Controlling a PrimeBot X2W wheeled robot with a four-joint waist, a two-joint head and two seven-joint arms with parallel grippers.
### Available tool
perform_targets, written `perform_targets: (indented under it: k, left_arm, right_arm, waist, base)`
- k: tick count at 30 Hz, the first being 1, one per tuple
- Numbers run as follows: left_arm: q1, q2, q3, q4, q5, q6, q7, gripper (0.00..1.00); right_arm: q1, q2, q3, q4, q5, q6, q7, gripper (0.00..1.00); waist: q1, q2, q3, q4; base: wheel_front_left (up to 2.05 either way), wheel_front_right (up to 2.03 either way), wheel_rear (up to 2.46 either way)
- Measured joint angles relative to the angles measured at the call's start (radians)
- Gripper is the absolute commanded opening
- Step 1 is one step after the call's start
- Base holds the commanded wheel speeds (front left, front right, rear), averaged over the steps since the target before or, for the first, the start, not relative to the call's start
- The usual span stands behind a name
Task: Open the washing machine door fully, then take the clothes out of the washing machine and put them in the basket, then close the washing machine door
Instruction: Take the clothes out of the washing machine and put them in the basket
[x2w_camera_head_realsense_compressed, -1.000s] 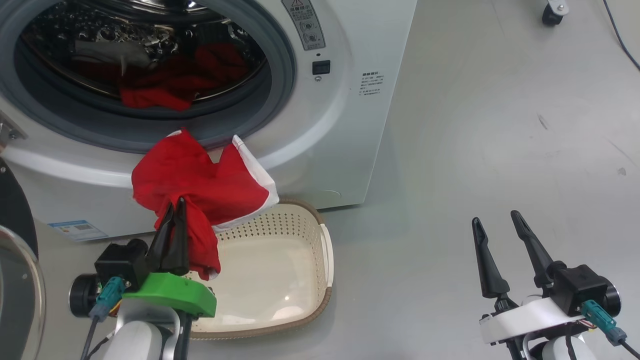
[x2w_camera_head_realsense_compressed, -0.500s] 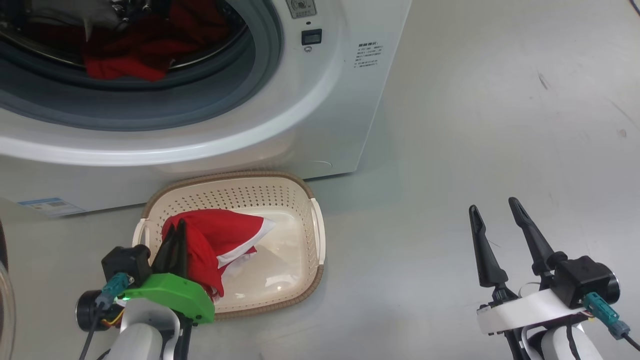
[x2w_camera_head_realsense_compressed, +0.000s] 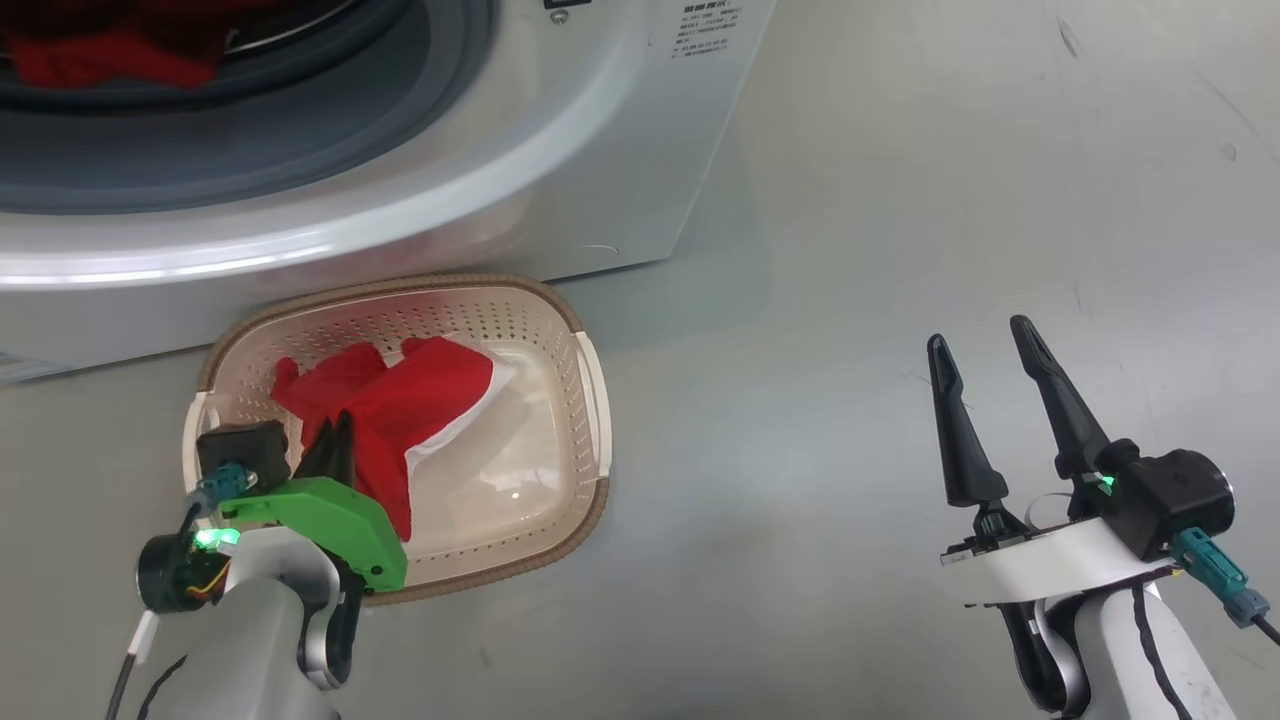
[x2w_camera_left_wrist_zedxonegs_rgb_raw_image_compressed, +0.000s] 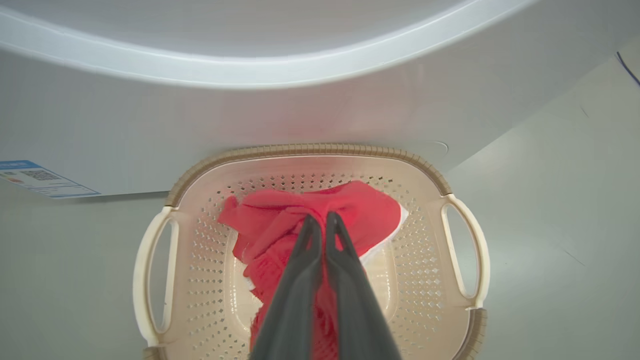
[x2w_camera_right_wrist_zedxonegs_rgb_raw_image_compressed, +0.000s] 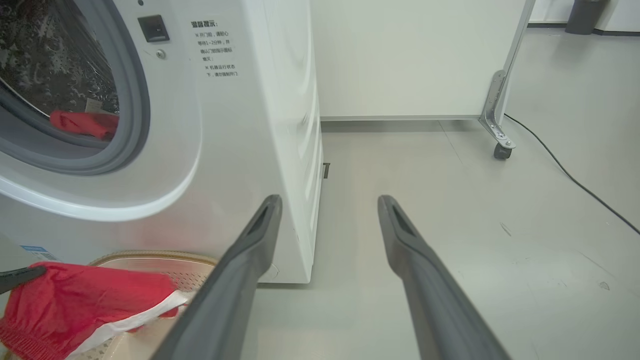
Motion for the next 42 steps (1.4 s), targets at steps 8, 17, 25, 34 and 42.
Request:
perform_targets:
  k: [8, 17, 25, 34, 42]
  left_arm:
    - [-0.084, 0.000, 0.014, 0.135, -0.016, -0.008, 0.026, 0.00]
    - [-0.149, 0.016, 0.031, 0.248, -0.019, -0.009, 0.035, 0.72]
    - [-0.174, 0.024, 0.024, 0.324, -0.009, -0.009, -0.003, 1.00]
    - [-0.177, 0.023, 0.026, 0.348, -0.009, -0.040, -0.106, 1.00]
    - [-0.175, 0.013, 0.021, 0.332, -0.004, -0.058, -0.185, 1.00]
  right_arm:
    - [-0.051, 0.004, 0.007, 0.006, 0.011, 0.004, 0.000, 1.00]
    - [-0.083, 0.009, 0.015, 0.014, 0.025, 0.007, 0.000, 1.00]
    - [-0.090, 0.011, 0.008, 0.038, 0.034, 0.011, 0.000, 1.00]
    - [-0.090, 0.011, -0.007, 0.056, 0.034, 0.011, 0.000, 1.00]
    - [-0.085, 0.011, -0.027, 0.082, 0.023, 0.011, 0.000, 1.00]
  waist:
    - [0.0000, 0.0000, 0.068, -0.036]
    - [0.0000, 0.0000, 0.109, -0.070]
    - [0.0000, 0.0000, 0.107, -0.079]
    - [0.0000, 0.0000, 0.060, -0.066]
    - [0.0000, 0.0000, -0.001, -0.035]
  base:
    - [0.00, 0.00, 0.00]
    - [0.00, 0.00, 0.00]
    - [0.00, 0.00, 0.00]
    - [0.00, 0.00, 0.00]
    - [0.00, 0.00, 0.00]
